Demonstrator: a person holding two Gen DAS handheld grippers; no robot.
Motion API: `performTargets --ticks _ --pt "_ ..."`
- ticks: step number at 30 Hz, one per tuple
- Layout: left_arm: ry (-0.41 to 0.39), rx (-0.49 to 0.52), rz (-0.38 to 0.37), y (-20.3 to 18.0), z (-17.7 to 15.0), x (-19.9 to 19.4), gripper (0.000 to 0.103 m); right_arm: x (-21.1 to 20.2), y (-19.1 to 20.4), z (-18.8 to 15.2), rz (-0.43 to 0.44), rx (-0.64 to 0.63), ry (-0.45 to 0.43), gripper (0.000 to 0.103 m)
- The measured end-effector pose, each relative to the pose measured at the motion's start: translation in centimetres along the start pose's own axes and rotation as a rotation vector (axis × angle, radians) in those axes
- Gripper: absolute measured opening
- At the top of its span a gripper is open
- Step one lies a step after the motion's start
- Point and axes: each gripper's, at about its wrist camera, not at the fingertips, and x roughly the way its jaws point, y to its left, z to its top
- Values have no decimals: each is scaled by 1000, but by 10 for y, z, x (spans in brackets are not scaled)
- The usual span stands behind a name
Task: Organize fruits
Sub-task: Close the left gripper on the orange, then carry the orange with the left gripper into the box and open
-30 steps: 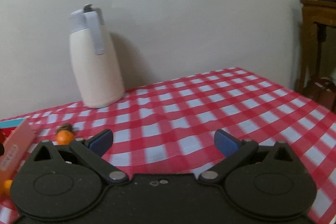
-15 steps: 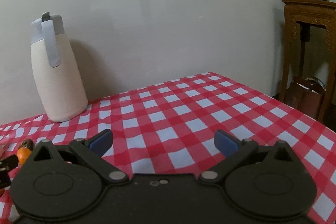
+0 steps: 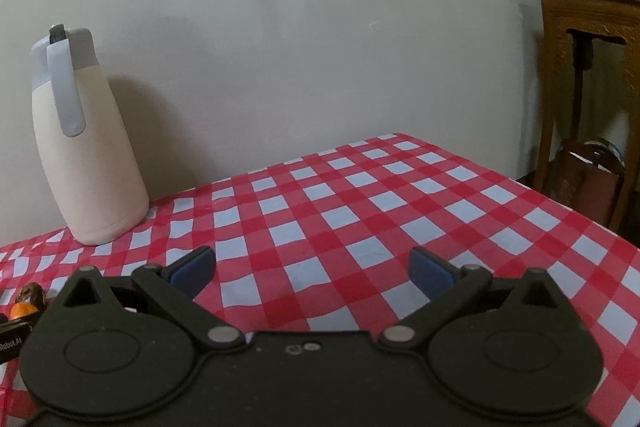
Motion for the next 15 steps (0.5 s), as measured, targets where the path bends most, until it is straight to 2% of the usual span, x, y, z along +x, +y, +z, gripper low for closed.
performTargets --ticks 4,5,6,15 --pt "17 0 -2 -1 0 3 59 5 0 -1 1 6 11 103" --pt "22 3 -3 -2 0 4 52 6 0 -2 1 6 13 103" --pt "31 6 -7 -2 0 6 39 6 -1 -2 -1 7 16 103" --pt "13 28 -17 -7 0 4 38 8 -2 -2 -11 9 18 103"
